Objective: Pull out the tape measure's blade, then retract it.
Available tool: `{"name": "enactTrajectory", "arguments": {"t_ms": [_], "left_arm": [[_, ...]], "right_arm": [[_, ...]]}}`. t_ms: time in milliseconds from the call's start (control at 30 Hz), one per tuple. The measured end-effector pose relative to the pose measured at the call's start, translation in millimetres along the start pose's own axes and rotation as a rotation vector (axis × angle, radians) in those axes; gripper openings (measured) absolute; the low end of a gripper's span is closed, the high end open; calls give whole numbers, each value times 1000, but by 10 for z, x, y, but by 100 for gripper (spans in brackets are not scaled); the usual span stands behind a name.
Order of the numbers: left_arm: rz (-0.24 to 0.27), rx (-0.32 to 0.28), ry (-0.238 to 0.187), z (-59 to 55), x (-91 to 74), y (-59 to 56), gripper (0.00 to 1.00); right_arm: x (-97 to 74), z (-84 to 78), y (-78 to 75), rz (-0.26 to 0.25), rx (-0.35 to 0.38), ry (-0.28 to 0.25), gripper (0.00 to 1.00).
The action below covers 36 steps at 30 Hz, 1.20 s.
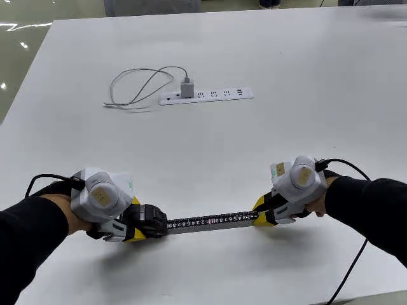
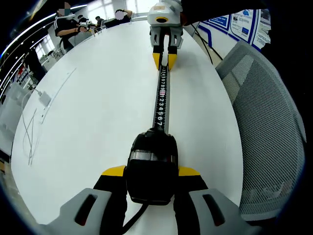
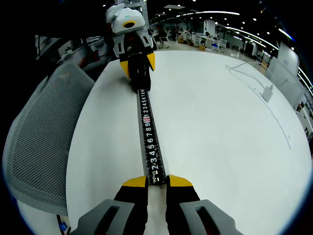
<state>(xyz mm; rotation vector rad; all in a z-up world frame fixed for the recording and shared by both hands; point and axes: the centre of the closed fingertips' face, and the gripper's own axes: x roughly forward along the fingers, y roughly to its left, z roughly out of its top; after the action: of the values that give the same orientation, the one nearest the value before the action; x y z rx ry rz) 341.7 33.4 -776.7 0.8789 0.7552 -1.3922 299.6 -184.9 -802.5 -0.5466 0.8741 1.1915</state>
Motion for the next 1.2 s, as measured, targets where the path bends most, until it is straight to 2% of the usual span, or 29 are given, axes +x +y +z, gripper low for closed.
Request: {"name": "enactTrajectory", "arguments": {"t_ms": [1200], "left_arm": [[2, -6, -8, -13, 3, 1, 31]], "right_arm": [[-128, -197, -37, -27, 1, 23, 9]]}}
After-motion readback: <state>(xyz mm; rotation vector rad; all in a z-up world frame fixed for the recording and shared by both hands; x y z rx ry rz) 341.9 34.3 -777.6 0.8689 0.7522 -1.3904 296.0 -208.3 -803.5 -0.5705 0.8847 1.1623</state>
